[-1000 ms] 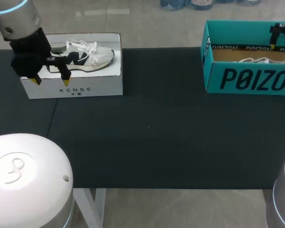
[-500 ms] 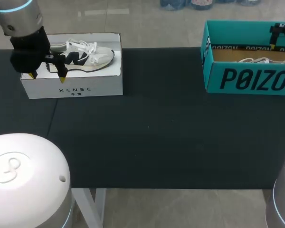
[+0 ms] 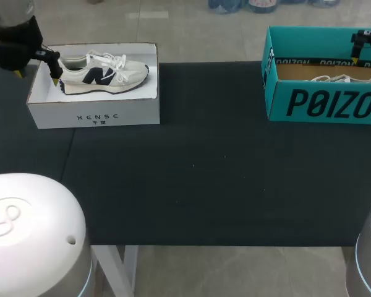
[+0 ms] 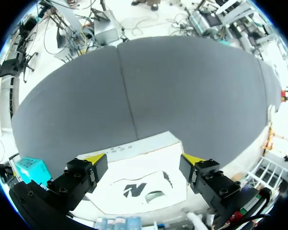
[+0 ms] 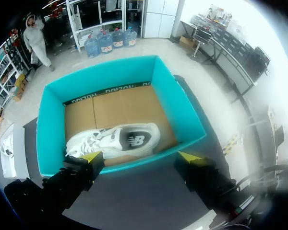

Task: Take the shoe out of the shoebox, open the shoe tongue, remove and reinsert the insole, then place the shoe into the shoebox

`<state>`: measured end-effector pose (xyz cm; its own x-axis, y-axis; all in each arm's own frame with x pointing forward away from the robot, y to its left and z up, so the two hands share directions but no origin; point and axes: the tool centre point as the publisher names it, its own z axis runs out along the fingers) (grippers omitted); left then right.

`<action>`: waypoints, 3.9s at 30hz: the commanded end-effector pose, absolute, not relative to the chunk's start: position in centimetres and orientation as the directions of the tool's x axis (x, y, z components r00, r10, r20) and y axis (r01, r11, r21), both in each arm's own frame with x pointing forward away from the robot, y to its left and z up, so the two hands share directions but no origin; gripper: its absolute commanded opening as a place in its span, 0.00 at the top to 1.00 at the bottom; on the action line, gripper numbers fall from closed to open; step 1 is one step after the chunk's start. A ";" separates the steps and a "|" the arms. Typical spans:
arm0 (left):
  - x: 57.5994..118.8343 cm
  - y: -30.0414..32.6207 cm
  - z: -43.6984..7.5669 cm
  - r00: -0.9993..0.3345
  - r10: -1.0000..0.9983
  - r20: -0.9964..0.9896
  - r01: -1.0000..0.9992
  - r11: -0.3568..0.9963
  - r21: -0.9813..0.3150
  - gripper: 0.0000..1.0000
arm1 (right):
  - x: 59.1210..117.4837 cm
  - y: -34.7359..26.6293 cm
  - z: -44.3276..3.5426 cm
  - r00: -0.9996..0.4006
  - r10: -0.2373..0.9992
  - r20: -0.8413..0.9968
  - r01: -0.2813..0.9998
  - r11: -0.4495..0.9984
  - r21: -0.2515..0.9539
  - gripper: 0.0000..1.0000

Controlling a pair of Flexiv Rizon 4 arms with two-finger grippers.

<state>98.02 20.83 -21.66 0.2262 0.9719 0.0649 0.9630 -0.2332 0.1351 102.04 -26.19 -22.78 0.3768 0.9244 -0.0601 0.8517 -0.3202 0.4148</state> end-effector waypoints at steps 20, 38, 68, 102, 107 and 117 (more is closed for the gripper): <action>112.5 26.8 -25.6 0.056 0.996 0.074 0.990 -0.065 0.128 0.00 | 101.9 -26.2 -22.8 0.377 0.924 -0.060 0.851 -0.320 0.416 0.00; 116.9 27.0 -29.8 -0.023 0.998 0.065 0.993 0.015 0.118 0.00 | 101.9 -26.2 -22.8 0.377 0.924 -0.060 0.851 -0.320 0.416 0.00; 120.8 25.8 -33.7 -0.058 0.997 0.052 0.997 0.055 0.062 0.00 | 101.9 -26.2 -22.8 0.377 0.924 -0.060 0.851 -0.320 0.416 0.00; 121.5 25.6 -35.6 -0.053 0.997 0.049 0.997 0.050 0.057 0.54 | 101.9 -26.2 -22.8 0.377 0.924 -0.060 0.851 -0.320 0.416 0.00; 121.5 25.6 -35.7 -0.050 0.998 0.048 0.997 0.047 0.056 0.00 | 101.9 -26.2 -22.8 0.377 0.924 -0.060 0.851 -0.320 0.416 0.00; 122.5 26.1 -35.5 0.000 0.999 0.051 0.997 -0.004 0.071 0.00 | 101.9 -26.2 -22.8 0.377 0.924 -0.060 0.851 -0.320 0.416 0.00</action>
